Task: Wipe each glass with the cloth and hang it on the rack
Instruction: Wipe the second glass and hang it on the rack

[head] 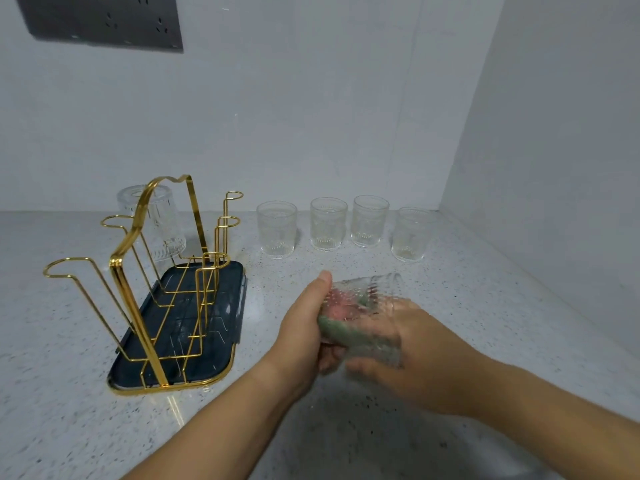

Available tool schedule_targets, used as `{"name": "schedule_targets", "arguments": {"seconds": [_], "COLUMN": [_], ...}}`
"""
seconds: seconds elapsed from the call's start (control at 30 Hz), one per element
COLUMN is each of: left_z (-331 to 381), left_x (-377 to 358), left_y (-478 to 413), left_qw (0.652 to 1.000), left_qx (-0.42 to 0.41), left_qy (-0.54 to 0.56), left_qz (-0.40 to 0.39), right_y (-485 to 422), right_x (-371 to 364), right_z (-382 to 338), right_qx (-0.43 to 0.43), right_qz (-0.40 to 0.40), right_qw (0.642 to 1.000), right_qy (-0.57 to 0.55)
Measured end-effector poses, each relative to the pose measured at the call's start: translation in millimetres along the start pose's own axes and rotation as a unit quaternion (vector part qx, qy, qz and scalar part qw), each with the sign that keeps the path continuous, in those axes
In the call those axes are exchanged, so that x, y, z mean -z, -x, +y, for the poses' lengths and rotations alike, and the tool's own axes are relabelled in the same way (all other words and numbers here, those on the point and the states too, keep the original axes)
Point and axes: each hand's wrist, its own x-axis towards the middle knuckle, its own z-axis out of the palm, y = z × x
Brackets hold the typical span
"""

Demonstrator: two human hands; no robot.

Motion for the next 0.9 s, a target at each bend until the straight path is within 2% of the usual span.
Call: {"name": "schedule_targets", "arguments": {"seconds": [0.03, 0.07, 0.13, 0.2, 0.27, 0.33, 0.4, 0.43, 0.47, 0.5, 0.53, 0.63, 0.7, 0.73, 0.8, 0.83, 0.9], "left_z": [0.3, 1.4, 1.4, -2.4, -4.8, -8.7, -10.5, -12.2, -12.2, -11.5, -9.9, -4.2, -0.1, 2.2, 3.7, 3.0, 2.3], "left_x": [0.4, 0.8, 1.8, 2.5, 0.9, 0.4, -0.9, -1.0, -1.2, -2.0, -3.0, -5.8, -6.3, -6.9, -6.5, -6.2, -7.8], "left_y": [0.7, 0.8, -0.1, -1.0, 0.1, 0.5, 1.1, 0.7, 1.3, 3.1, 4.7, 5.5, 3.3, 3.3, 1.6, 0.8, -0.5], "left_qw": [1.000, 0.999, 0.997, 0.994, 0.990, 0.984, 0.976, 0.971, 0.965, 0.963, 0.967, 0.990, 0.997, 0.998, 0.998, 0.998, 0.998], "left_qx": [0.001, 0.006, 0.001, -0.017, -0.053, -0.103, -0.154, -0.182, -0.207, -0.221, -0.217, -0.139, -0.059, -0.023, 0.014, 0.022, 0.018], "left_qy": [-0.013, -0.016, -0.021, -0.033, -0.066, -0.096, -0.123, -0.134, -0.144, -0.139, -0.124, -0.027, 0.039, 0.052, 0.049, 0.046, 0.055], "left_qz": [-0.020, -0.034, -0.070, -0.103, -0.115, -0.111, -0.093, -0.082, -0.067, -0.057, -0.047, -0.025, -0.012, -0.015, -0.030, -0.036, -0.032], "right_y": [-1.1, -1.7, -0.1, 3.7, 5.4, 5.0, 4.0, 4.2, 4.9, 5.9, 7.5, 11.8, 13.3, 13.9, 12.5, 10.9, 10.2], "right_x": [3.8, 8.0, 11.6, 10.1, 14.5, 21.1, 20.0, 17.4, 14.5, 11.6, 9.1, -0.8, -8.0, -8.5, -5.4, -2.6, -1.7], "right_z": [2.5, 5.0, 9.5, 10.3, 7.3, 2.0, -7.4, -10.8, -13.6, -14.5, -14.8, -16.9, -13.9, -11.5, -2.4, 1.4, 2.2], "right_qx": [0.035, 0.043, 0.041, -0.004, -0.110, -0.203, -0.266, -0.279, -0.278, -0.266, -0.246, -0.149, -0.067, -0.029, 0.007, 0.014, 0.006], "right_qz": [-0.017, -0.037, -0.044, -0.022, 0.014, 0.048, 0.040, 0.036, 0.033, 0.031, 0.028, 0.029, 0.044, 0.040, 0.011, 0.010, 0.045], "right_qw": [0.994, 0.988, 0.989, 0.999, 0.984, 0.924, 0.841, 0.813, 0.800, 0.801, 0.819, 0.933, 0.986, 0.998, 0.992, 0.990, 0.997], "right_qy": [0.100, 0.141, 0.138, 0.049, -0.138, -0.319, -0.470, -0.510, -0.530, -0.536, -0.518, -0.326, -0.147, -0.039, 0.123, 0.138, 0.063]}}
